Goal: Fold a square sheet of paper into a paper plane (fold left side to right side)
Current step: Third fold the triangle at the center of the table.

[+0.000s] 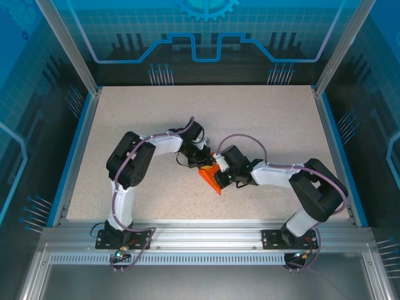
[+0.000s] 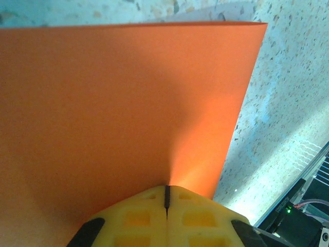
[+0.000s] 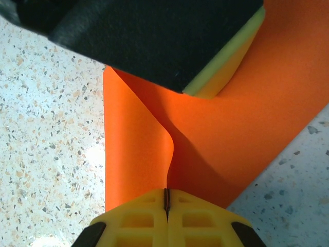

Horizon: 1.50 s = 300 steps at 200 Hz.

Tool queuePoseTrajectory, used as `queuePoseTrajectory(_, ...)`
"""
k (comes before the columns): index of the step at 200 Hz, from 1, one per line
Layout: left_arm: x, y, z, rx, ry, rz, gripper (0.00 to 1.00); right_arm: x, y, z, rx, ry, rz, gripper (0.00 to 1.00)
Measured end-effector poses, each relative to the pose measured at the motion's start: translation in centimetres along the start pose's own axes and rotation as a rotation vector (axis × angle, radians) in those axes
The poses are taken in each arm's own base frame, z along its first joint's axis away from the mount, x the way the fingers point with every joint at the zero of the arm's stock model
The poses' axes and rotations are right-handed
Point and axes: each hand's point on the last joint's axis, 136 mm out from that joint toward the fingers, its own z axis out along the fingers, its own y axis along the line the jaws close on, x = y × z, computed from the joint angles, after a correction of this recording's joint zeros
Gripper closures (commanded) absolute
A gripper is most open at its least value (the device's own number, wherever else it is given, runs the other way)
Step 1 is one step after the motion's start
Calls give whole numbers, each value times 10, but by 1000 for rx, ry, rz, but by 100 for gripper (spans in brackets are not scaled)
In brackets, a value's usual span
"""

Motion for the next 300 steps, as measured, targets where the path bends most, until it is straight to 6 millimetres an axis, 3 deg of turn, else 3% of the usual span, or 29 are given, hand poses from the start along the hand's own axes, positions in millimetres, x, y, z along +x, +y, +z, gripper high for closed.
queuePoseTrajectory(151,0,-1,0,1,0,2,97,1,-2,7,6,26,13,100)
queuePoseTrajectory(238,0,-1,0,-6,1,3,88,2,-2,8,9,48,17,100)
queuePoseTrajectory(300,-9,4,-14,-42,-7,-17,83,2,-1,8,8,49,16,100)
